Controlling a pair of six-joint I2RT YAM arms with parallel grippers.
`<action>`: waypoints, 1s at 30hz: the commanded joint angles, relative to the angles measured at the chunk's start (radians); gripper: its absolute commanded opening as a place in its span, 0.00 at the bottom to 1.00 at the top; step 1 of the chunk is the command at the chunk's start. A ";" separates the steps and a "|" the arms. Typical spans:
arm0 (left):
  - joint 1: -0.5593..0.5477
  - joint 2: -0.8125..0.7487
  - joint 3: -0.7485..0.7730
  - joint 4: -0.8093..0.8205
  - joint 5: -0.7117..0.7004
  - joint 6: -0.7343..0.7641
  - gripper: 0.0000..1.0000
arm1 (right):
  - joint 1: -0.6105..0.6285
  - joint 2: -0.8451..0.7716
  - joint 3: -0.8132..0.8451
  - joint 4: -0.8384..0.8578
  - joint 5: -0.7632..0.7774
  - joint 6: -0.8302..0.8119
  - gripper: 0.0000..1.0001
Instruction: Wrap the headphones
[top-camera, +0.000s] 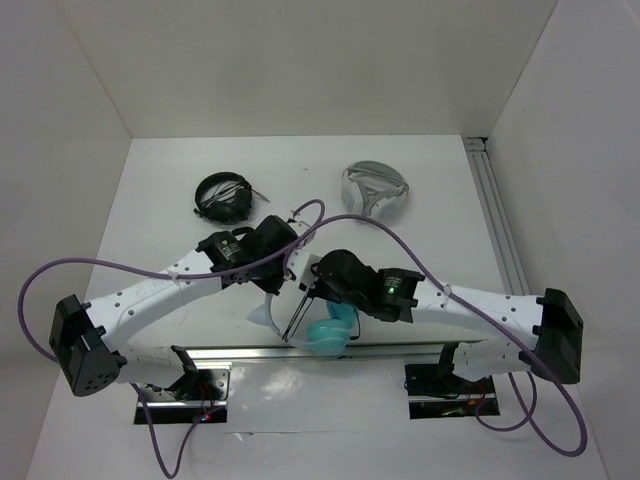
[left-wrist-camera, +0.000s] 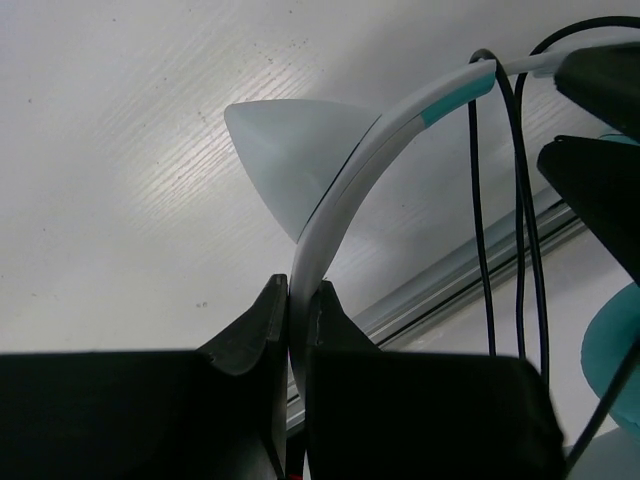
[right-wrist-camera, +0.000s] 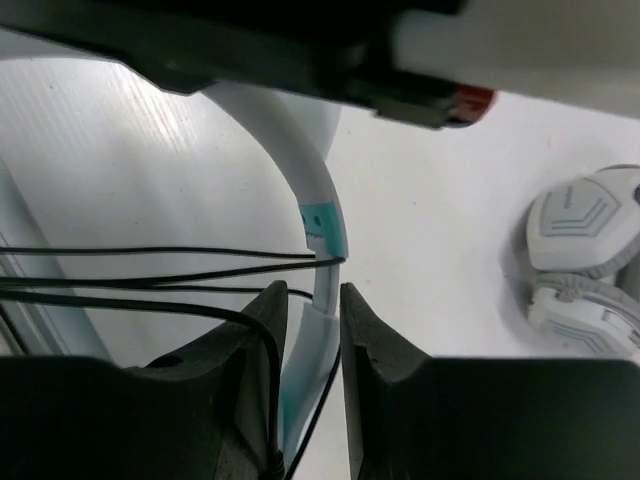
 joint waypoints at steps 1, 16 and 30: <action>-0.023 -0.032 0.005 -0.050 0.104 0.019 0.00 | -0.102 -0.040 0.009 0.095 -0.029 0.069 0.35; -0.014 -0.023 0.005 -0.030 0.074 -0.002 0.00 | -0.193 0.002 0.014 0.126 -0.186 0.079 0.35; 0.019 -0.050 0.052 -0.061 0.061 -0.014 0.00 | -0.302 0.036 -0.058 0.236 -0.231 0.109 0.34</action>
